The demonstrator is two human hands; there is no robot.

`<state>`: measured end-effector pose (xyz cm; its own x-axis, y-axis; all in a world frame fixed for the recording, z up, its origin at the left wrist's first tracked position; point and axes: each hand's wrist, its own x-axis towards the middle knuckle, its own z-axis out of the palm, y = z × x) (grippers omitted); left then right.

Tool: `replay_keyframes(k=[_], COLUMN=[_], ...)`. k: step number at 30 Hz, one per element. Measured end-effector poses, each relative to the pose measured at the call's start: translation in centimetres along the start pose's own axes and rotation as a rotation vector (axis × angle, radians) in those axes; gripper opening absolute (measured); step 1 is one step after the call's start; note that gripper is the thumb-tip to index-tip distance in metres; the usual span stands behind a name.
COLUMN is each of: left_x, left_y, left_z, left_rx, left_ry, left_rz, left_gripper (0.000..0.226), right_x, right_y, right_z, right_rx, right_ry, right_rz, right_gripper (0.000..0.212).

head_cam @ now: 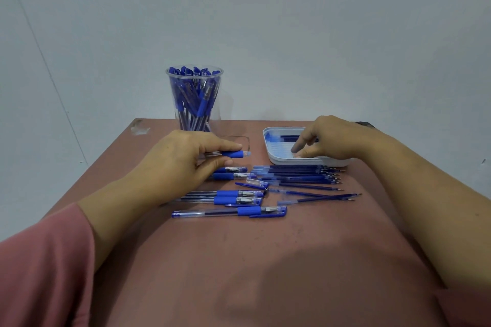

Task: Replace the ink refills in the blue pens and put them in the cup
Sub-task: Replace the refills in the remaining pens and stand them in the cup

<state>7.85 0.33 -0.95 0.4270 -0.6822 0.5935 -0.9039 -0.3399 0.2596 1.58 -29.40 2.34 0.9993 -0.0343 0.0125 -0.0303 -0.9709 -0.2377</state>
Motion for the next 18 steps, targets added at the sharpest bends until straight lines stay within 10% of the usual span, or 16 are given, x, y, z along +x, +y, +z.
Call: replay_keyframes(k=[18], left_x=[0.00], left_y=[0.02], left_z=[-0.05], left_rx=[0.006], left_ry=[-0.002], left_rz=[0.006], left_gripper=[0.033], right_x=[-0.07], right_y=[0.00], right_z=[-0.17], right_rx=[0.094], right_ry=[0.083], right_rz=[-0.023], right_gripper=[0.004])
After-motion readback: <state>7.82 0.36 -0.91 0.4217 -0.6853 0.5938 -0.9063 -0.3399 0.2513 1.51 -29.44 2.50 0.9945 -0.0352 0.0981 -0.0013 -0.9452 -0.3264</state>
